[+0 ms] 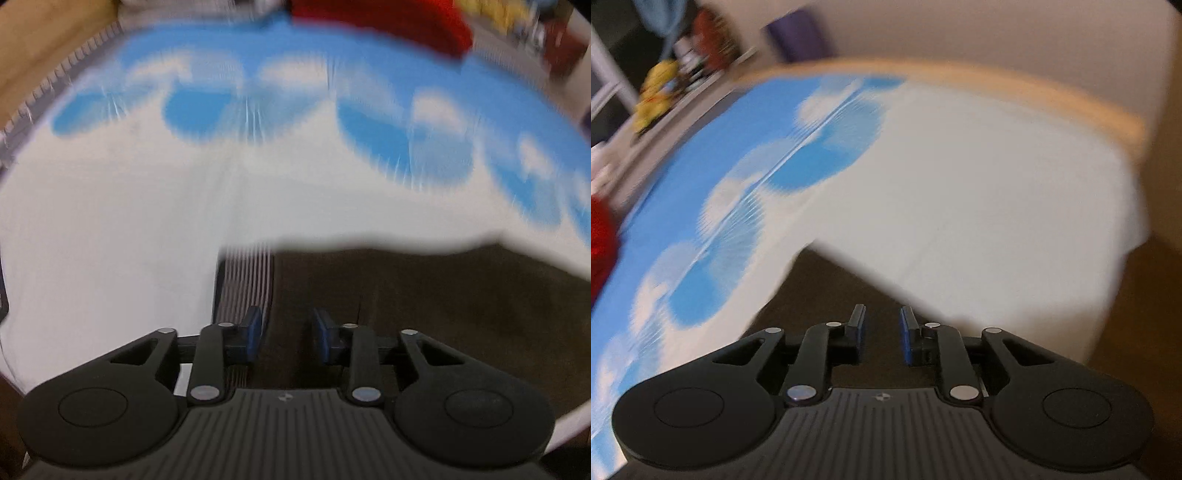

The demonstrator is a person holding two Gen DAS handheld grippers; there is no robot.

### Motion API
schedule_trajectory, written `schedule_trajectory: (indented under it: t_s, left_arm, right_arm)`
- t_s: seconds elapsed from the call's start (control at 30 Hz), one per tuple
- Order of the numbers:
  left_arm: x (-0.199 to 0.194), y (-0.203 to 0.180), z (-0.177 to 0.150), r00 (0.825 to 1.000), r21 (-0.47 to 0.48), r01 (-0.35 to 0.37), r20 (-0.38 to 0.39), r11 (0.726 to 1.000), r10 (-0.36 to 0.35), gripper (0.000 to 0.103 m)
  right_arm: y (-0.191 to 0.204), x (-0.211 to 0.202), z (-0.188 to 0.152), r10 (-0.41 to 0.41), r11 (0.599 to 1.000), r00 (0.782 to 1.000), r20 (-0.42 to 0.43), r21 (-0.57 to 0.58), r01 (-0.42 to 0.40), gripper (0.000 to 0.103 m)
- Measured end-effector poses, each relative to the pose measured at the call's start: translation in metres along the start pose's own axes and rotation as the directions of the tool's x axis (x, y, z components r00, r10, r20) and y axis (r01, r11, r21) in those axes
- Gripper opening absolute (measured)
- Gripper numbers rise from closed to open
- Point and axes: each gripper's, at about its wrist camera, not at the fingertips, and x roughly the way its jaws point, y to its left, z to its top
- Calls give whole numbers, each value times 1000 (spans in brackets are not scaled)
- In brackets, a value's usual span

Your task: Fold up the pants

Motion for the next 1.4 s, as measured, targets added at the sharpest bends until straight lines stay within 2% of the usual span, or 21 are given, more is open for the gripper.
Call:
schedule_trajectory:
  t_s: [0.03, 0.1, 0.17, 0.23, 0.27, 0.33, 0.4, 0.47, 0.5, 0.53, 0.57, 0.6, 0.67, 0.7, 0.73, 0.83, 0.97, 1.07, 1.13, 1.23, 1.4]
  left_arm:
    - [16, -2, 0, 997, 20, -41, -69, 999, 43, 20]
    - [31, -4, -1, 985, 65, -108, -126, 992, 115, 13]
    - [27, -4, 2, 988, 32, -102, -111, 994, 105, 13]
    - [14, -7, 6, 996, 10, -88, -27, 996, 88, 16]
    - [4, -11, 11, 997, 6, -67, 39, 998, 66, 16]
    - [-6, -18, 16, 994, -3, 2, 107, 1000, -2, 16]
    - [-4, -28, 20, 991, -4, 69, 115, 998, -68, 16]
    - [10, -39, 19, 994, 21, 78, 71, 997, -79, 16]
    - [22, -43, 20, 998, 52, 46, 37, 998, -48, 18]
    - [38, -44, 19, 999, 78, -22, -24, 997, 24, 13]
    - [59, -43, 19, 987, 94, -108, -106, 990, 118, 4]
    - [64, -46, 20, 982, 115, -142, -113, 983, 155, 3]
    - [54, -63, 27, 981, 141, -174, -65, 975, 185, 5]
    - [45, -74, 29, 985, 164, -168, -15, 972, 173, 13]
    - [37, -84, 31, 991, 181, -134, 32, 974, 131, 15]
    - [19, -114, 39, 995, 177, 19, 92, 984, -35, 18]
    - [22, -154, 45, 969, 178, 230, 51, 957, -243, 37]
    - [29, -187, 50, 941, 176, 330, 13, 928, -337, 48]
    - [41, -203, 52, 929, 150, 369, -20, 917, -370, 48]
    - [55, -224, 57, 924, 97, 381, -56, 919, -378, 48]
    - [84, -224, 72, 919, -21, 382, -97, 924, -383, 57]
  right_arm:
    - [3, 9, -3, 34, 999, 998, -55, -13, -35, 25]
    - [7, 29, -9, 22, 999, 988, -153, -40, -28, 28]
    - [6, 45, -15, -66, 996, 970, -233, -68, 52, 28]
    - [2, 54, -18, -133, 990, 953, -273, -75, 116, 28]
    - [0, 54, -17, -127, 992, 956, -266, -59, 115, 28]
    - [4, 46, -12, -98, 995, 973, -210, -52, 89, 28]
    - [20, 36, -12, -53, 995, 987, -149, -93, 40, 28]
    - [42, 28, -16, 19, 988, 993, -114, -149, -36, 28]
    - [56, 26, -19, 55, 983, 992, -109, -170, -73, 28]
    - [69, 24, -21, 99, 974, 989, -110, -194, -119, 28]
    - [82, 23, -22, 135, 963, 984, -114, -219, -157, 28]
    - [98, 27, -25, 166, 950, 978, -123, -248, -193, 28]
    - [127, 29, -33, 215, 920, 965, -152, -299, -252, 28]
    - [137, 30, -38, 232, 907, 957, -173, -318, -277, 28]
    - [151, 33, -44, 246, 893, 949, -200, -335, -302, 28]
    - [178, 35, -60, 270, 865, 923, -276, -352, -358, 33]
    - [211, 50, -78, 250, 866, 903, -350, -336, -371, 38]
    - [227, 74, -91, 218, 898, 885, -412, -270, -347, 40]
    - [232, 93, -95, 184, 924, 878, -442, -225, -308, 41]
    - [230, 110, -104, 132, 962, 877, -462, -154, -225, 41]
    - [230, 122, -106, 101, 985, 885, -454, -78, -153, 41]
